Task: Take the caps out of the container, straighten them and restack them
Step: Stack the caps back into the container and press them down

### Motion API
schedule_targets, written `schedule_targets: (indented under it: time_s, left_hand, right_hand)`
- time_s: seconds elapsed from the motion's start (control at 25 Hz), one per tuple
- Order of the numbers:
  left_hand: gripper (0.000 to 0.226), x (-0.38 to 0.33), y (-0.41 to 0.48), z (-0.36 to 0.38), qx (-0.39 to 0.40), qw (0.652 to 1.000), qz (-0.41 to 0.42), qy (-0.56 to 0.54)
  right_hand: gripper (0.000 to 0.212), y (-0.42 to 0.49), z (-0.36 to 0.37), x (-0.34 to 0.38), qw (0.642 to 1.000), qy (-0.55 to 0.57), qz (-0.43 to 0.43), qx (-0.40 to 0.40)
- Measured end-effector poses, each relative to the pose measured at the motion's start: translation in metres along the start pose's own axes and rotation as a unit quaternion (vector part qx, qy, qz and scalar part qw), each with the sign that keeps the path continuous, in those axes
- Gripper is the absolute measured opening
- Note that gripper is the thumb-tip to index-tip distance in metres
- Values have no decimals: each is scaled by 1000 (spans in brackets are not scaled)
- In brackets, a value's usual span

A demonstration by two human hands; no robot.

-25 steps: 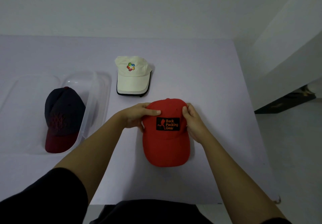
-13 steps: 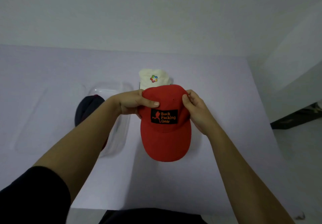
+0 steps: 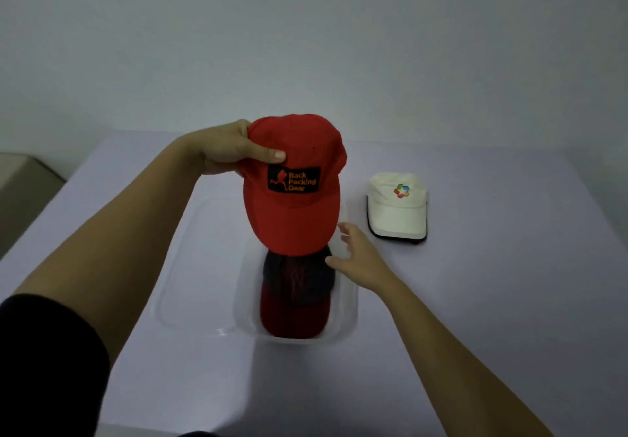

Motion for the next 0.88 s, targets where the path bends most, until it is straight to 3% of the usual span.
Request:
schedule_targets:
  time_s: [0.12, 0.2, 0.52, 0.76, 0.88]
  left_hand:
    - [68, -2, 6, -30, -5, 1000, 21, -7]
    - [64, 1, 13, -39, -2, 1000, 27, -10]
    - [46, 19, 47, -55, -37, 997, 47, -53]
    - [29, 77, 60, 6, 46, 999, 8, -1]
    - [27, 123, 55, 42, 98, 994, -39, 21]
  right_hand:
    - [113, 19, 33, 4, 997, -70, 16, 42]
    - [122, 31, 49, 0, 990, -102, 43, 85]
    - [76, 24, 63, 21, 971, -174, -26, 162]
    - [68, -13, 63, 47, 953, -231, -135, 144]
    - [68, -12, 60, 47, 955, -223, -147, 129]
Point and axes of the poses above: each hand's wrist, its own y-axis towards the middle knuckle, its own z-axis out of the palm, x = y × z, the point moved 10 cm from there along y, towards the middle knuckle, and after that the axes turned 12 degrees about -x, right-handed, at the moved point
